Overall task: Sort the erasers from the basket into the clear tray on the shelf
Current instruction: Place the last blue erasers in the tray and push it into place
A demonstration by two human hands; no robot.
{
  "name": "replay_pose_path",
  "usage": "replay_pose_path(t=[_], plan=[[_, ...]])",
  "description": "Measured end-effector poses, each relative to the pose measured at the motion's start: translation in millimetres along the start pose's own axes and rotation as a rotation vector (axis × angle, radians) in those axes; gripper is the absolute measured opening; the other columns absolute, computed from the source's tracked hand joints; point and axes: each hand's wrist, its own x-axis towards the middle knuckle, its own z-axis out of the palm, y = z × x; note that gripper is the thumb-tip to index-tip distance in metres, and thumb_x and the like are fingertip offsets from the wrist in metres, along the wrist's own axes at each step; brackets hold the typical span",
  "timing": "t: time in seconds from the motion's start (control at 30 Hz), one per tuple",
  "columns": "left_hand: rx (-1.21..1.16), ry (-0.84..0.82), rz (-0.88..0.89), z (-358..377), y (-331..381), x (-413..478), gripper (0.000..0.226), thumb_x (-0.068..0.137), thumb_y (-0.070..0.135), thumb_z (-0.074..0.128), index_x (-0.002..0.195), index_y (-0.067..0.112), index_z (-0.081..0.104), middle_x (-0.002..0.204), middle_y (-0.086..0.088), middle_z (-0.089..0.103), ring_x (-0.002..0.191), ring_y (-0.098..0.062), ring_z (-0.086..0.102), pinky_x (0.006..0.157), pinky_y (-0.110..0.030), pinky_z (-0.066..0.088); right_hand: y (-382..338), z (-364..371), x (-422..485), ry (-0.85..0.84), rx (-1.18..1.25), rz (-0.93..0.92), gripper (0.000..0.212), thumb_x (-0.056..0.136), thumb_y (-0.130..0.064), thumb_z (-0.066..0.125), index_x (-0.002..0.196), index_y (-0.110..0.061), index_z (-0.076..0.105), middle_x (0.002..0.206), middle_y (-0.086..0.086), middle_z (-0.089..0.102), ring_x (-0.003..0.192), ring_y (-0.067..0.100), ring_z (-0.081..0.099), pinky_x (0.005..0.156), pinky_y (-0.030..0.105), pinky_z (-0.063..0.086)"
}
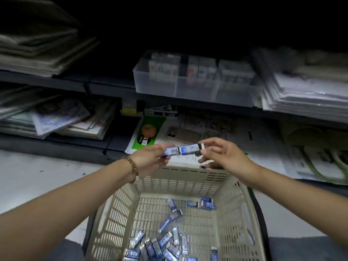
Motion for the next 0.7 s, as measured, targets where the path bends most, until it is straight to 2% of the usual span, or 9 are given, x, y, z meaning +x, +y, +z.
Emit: replay_pose_path(t=[0.1, 0.17, 0.3, 0.4, 0.47, 0.6, 0.7], plan=[[-0.149, -0.051, 0.054, 19, 22, -14, 0.023, 0.096, 0.013, 0.046, 0.106, 0.004, 0.065, 0.087, -0.009, 0.063, 0.066, -0.012, 0.056, 0.058, -0.015, 0.054, -27, 10, -1, 0.048, -0.002, -0.113, 0.017, 0.088, -0.005, 0.06, 0.102, -0.016, 0.062, 0.075, -0.002, 0.069, 0.063, 0.005, 0.065, 0.059, 0.017, 0.052], [-0.153, -0.06, 0.106, 28, 32, -21, 0.022, 0.093, 0.021, 0.052, 0.101, 0.007, 0.067, 0.083, -0.006, 0.066, 0.065, -0.011, 0.056, 0.059, -0.014, 0.054, -42, 19, 0, 0.061, -0.056, -0.179, 0.021, 0.088, -0.005, 0.061, 0.101, -0.021, 0.064, 0.078, 0.0, 0.066, 0.061, 0.003, 0.06, 0.058, 0.015, 0.05], [-0.047, -0.05, 0.255, 30, 39, -30, 0.017, 0.089, 0.007, 0.055, 0.103, 0.009, 0.065, 0.077, 0.001, 0.069, 0.062, -0.006, 0.057, 0.059, -0.013, 0.051, -56, 30, -1, 0.068, -0.087, -0.281, 0.029, 0.085, -0.002, 0.065, 0.1, -0.027, 0.066, 0.082, 0.002, 0.062, 0.07, 0.007, 0.057, 0.062, 0.017, 0.05], [0.071, -0.047, 0.361, 26, 47, -35, 0.022, 0.088, 0.01, 0.057, 0.109, 0.015, 0.062, 0.081, 0.004, 0.068, 0.065, -0.003, 0.059, 0.063, -0.014, 0.051, -60, 35, 0, 0.131, 0.023, -0.213, 0.033, 0.084, -0.011, 0.067, 0.114, -0.022, 0.061, 0.098, 0.002, 0.062, 0.074, 0.006, 0.063, 0.065, 0.018, 0.053], [0.09, -0.049, 0.41, 24, 55, -38, 0.03, 0.086, 0.012, 0.06, 0.116, 0.018, 0.056, 0.083, 0.005, 0.071, 0.066, -0.001, 0.061, 0.063, -0.015, 0.05, -65, 40, 3, 0.097, 0.154, -0.112, 0.035, 0.086, -0.017, 0.065, 0.12, -0.017, 0.059, 0.11, 0.004, 0.066, 0.078, 0.007, 0.068, 0.067, 0.019, 0.054], [0.09, -0.016, 0.48, 20, 69, -37, 0.036, 0.082, 0.016, 0.064, 0.115, 0.009, 0.052, 0.082, 0.009, 0.073, 0.068, 0.001, 0.064, 0.059, -0.013, 0.048, -80, 49, 10, 0.045, 0.287, -0.081, 0.029, 0.089, -0.018, 0.061, 0.118, -0.014, 0.062, 0.107, 0.009, 0.071, 0.084, 0.015, 0.069, 0.072, 0.022, 0.056], [0.121, 0.005, 0.552, 12, 84, -34, 0.037, 0.076, 0.021, 0.067, 0.11, 0.014, 0.057, 0.096, 0.006, 0.072, 0.085, -0.001, 0.066, 0.066, -0.012, 0.049, -96, 55, 21, 0.025, 0.39, -0.11, 0.029, 0.088, -0.014, 0.061, 0.117, -0.01, 0.061, 0.101, 0.006, 0.073, 0.084, 0.014, 0.069, 0.075, 0.022, 0.057]])
